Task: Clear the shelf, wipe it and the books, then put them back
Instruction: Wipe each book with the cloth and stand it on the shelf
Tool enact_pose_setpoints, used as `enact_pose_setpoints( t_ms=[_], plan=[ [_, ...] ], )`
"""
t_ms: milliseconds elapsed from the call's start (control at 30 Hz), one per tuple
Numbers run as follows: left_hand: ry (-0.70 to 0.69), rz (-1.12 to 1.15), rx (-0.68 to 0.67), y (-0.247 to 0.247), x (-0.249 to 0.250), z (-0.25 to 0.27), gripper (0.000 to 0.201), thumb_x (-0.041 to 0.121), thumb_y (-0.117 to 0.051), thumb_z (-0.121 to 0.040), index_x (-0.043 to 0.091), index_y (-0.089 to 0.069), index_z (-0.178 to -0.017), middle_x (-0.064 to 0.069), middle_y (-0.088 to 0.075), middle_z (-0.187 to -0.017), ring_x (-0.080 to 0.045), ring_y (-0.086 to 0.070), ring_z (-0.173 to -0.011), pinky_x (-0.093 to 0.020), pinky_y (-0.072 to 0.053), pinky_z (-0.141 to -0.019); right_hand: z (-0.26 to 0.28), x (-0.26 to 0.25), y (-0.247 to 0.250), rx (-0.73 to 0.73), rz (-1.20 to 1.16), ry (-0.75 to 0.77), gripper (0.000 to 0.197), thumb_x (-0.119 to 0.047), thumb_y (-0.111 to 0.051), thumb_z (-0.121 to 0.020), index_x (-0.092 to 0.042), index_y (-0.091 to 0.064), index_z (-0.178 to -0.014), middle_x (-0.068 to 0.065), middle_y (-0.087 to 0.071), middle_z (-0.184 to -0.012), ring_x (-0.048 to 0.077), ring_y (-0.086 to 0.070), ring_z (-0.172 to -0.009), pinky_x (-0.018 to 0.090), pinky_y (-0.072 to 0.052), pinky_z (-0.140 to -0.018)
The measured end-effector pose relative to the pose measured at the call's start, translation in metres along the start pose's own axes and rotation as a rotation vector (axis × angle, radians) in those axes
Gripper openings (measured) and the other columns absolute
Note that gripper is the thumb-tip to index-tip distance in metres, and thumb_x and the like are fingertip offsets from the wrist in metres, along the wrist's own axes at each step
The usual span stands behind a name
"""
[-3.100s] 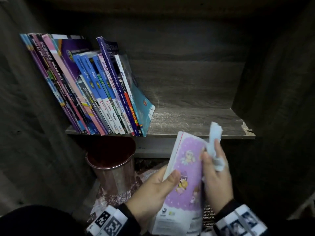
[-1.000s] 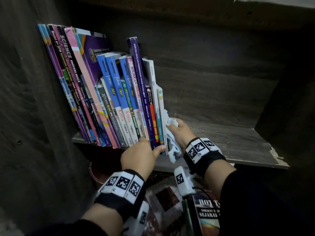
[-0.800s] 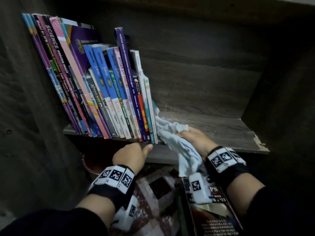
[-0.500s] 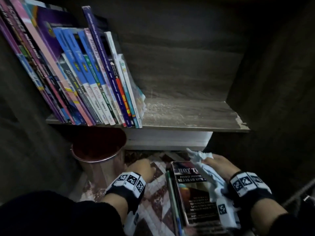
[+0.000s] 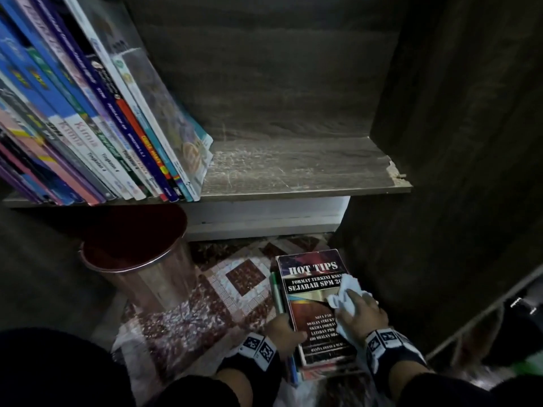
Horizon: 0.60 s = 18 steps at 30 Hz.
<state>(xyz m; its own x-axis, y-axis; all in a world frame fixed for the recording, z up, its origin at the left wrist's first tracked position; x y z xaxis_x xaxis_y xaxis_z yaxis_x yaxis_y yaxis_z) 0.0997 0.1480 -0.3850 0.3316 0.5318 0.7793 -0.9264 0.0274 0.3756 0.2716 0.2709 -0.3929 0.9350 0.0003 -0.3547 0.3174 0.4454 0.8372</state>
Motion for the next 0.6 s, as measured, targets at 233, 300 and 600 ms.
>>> enact_pose_setpoints(
  t_ms=[233, 300, 600],
  plan=[
    [0.076, -0.080, 0.170, 0.004, -0.007, -0.008, 0.028, 0.023, -0.065, -0.081, 0.009, -0.070, -0.105, -0.008, -0.071, -0.104, -0.021, -0.067, -0.093, -0.026, -0.052, -0.080, 0.002, -0.011, 0.003, -0.034, 0.054, 0.016, 0.078, -0.058, -0.059, -0.081, -0.036, -0.023, -0.147, 0.008, -0.027, -0.152, 0.033, -0.039, -0.133, 0.035, -0.035, -0.108],
    [0.072, 0.040, 0.183, 0.005, -0.011, -0.012, 0.023, 0.024, -0.069, -0.080, 0.010, -0.072, -0.098, -0.009, -0.073, -0.099, -0.022, -0.069, -0.088, -0.032, -0.056, -0.079, 0.005, -0.014, -0.005, -0.054, 0.064, 0.031, 0.076, -0.056, -0.057, -0.082, -0.037, -0.022, -0.147, 0.007, -0.024, -0.152, 0.034, -0.036, -0.133, 0.036, -0.034, -0.109],
    [0.048, 0.285, 0.331, 0.022, -0.015, 0.001, 0.015, 0.015, -0.062, -0.086, 0.020, -0.053, -0.097, -0.001, -0.068, -0.091, -0.020, -0.064, -0.088, -0.030, -0.051, -0.083, 0.040, -0.048, -0.054, -0.220, 0.218, 0.257, 0.056, -0.046, -0.025, -0.100, -0.036, -0.007, -0.152, -0.006, 0.016, -0.158, 0.033, 0.004, -0.147, 0.055, -0.007, -0.118]
  ],
)
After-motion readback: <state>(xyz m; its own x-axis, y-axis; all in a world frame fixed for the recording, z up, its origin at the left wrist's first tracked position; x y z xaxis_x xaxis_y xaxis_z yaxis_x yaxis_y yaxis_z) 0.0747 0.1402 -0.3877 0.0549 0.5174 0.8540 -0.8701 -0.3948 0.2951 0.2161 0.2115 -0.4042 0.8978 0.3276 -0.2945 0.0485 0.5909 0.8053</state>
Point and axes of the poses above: each hand's wrist, its own z-axis away from the middle knuckle, its own y-axis out of the back of the hand, x = y × z, the point moved 10 cm from there along -z, towards the middle knuckle
